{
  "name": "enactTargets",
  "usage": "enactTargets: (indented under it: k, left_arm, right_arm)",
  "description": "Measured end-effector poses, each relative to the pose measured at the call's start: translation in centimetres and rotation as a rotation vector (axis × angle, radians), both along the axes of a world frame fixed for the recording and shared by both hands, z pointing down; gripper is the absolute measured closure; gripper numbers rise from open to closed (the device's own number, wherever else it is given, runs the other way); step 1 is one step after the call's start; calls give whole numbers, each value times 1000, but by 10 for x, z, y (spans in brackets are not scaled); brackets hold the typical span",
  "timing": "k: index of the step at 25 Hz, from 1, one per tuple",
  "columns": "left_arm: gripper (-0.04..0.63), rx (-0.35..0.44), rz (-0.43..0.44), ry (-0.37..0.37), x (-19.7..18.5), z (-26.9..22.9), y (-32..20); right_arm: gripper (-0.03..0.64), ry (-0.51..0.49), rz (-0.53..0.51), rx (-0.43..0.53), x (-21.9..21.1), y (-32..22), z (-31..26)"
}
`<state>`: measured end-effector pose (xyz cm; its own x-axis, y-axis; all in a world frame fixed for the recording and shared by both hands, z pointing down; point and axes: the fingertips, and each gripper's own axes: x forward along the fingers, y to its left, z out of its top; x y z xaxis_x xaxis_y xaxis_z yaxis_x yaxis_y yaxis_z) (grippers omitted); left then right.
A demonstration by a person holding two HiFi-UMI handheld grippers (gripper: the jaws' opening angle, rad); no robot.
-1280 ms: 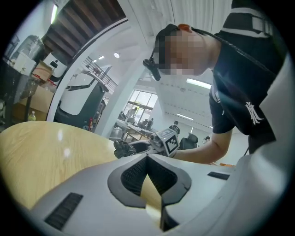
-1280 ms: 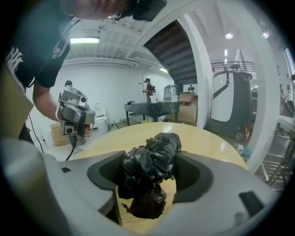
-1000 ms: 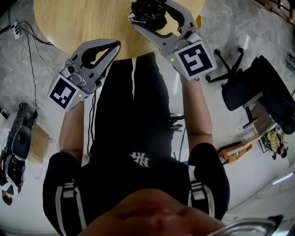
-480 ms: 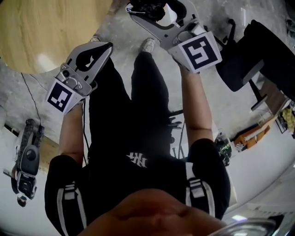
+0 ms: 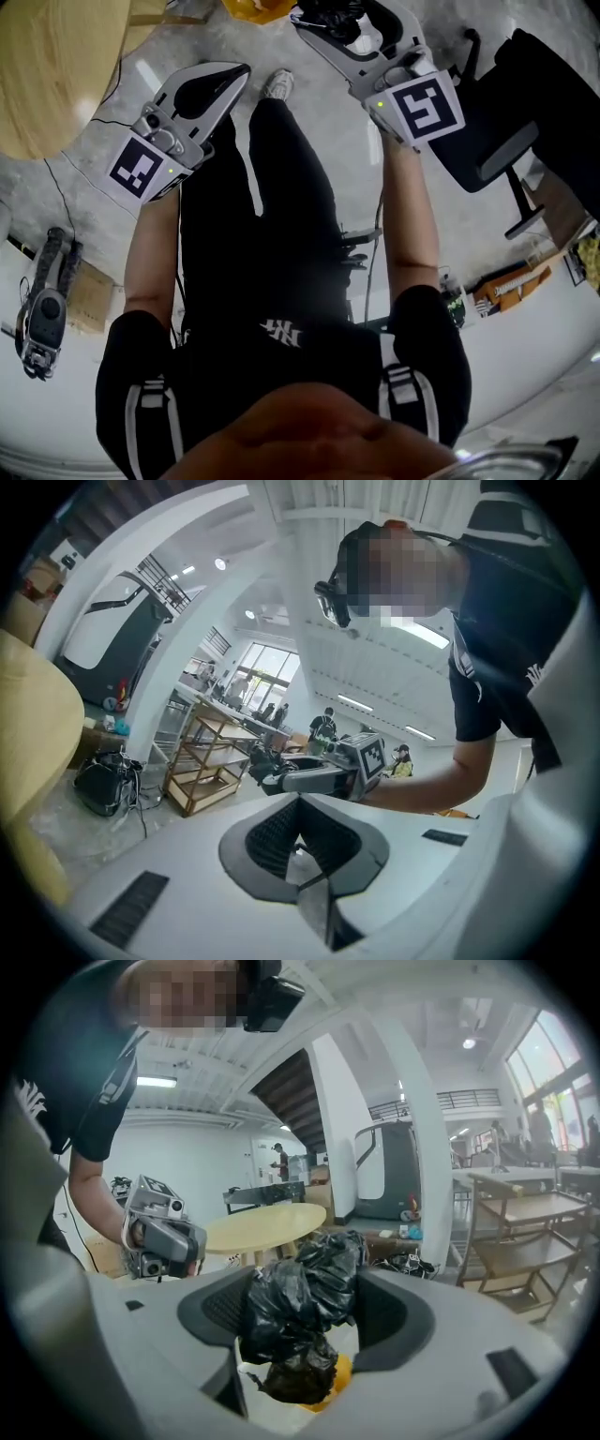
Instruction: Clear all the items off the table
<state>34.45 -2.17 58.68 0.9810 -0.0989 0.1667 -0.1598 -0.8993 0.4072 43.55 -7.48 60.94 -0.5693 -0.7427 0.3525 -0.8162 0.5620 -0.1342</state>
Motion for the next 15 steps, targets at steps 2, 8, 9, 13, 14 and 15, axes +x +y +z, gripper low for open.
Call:
enactTargets:
  k: [2, 8, 9, 13, 14, 15]
  left_arm:
    - [583, 23, -11, -15, 3, 16, -3]
    - [583, -13, -64, -60, -20, 94, -16]
    - [583, -19, -66, -73, -21, 111, -16]
    - [583, -42, -71, -96, -26, 175, -18]
    - [583, -44, -68, -97, -29, 189, -20]
    - [583, -44, -62, -100, -32, 204, -22]
  right_arm:
    - [295, -13, -15, -8, -2, -1, 19]
    - [293, -28, -45, -54, -33, -12, 108]
    - [293, -31, -50, -67, -36, -12, 128]
    - [293, -33, -89, -108, -52, -11, 202]
    - [293, -27, -98, -114, -57, -12, 218]
    - [293, -22, -104, -120, -61, -14, 235]
